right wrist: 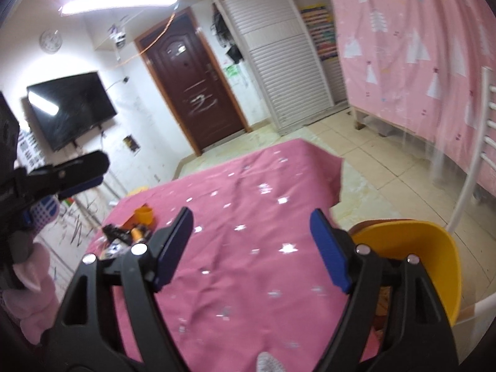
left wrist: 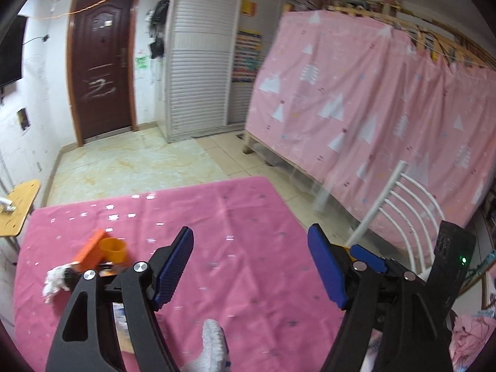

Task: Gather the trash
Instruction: 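Return both tools to the table toward the white tissue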

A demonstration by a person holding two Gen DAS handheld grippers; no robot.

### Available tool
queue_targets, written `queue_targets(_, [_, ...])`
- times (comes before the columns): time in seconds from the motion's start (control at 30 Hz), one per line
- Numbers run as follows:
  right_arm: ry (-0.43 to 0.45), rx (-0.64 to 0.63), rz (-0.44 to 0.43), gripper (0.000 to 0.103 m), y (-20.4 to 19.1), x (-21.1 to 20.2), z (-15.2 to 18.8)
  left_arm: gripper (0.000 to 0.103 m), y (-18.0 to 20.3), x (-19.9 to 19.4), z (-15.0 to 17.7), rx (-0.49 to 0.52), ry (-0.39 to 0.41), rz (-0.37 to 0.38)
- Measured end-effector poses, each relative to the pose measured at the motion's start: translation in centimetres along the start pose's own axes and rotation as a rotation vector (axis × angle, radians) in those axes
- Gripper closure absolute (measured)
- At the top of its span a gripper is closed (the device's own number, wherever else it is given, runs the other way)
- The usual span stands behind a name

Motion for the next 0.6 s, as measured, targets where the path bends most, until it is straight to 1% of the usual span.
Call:
queue_targets(0.27, [-0.079, -0.100, -0.045, 0.027, -6.2, 3.3, 0.8, 0.035, -7.1, -1.2, 0.3, -0.094, 0.033, -0.082])
queue_targets(0.33, [-0.095, -0.123, -0.055, 0.027, -7.4, 4.0, 0.9, 0.035, -9.1, -1.5, 0.4, -0.109, 0.041, -0.117])
queue_targets(0.43, [-0.122, -0.151, -0.076, 0.022, -9.3, 5.1, 1.2, 0.035, -11.7, -1.6, 0.6, -0.123, 0.044, -0.158])
queue_targets(0.6, [-0.160, -0.190, -0.103, 0.022, -12.3, 6.6, 1.8, 0.035, -16.5, -2.0, 1.5, -0.178, 0.043, -0.212])
Point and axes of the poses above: each gripper's, at about its wrist camera, not at the fingertips, and x roughly the way its jaws point, y to its right, z to its underside, the point moved 2 cm from there along x, roughly the way its jaws point, and after that the axes turned 7 degrees about -y, right-handed, at the moved point
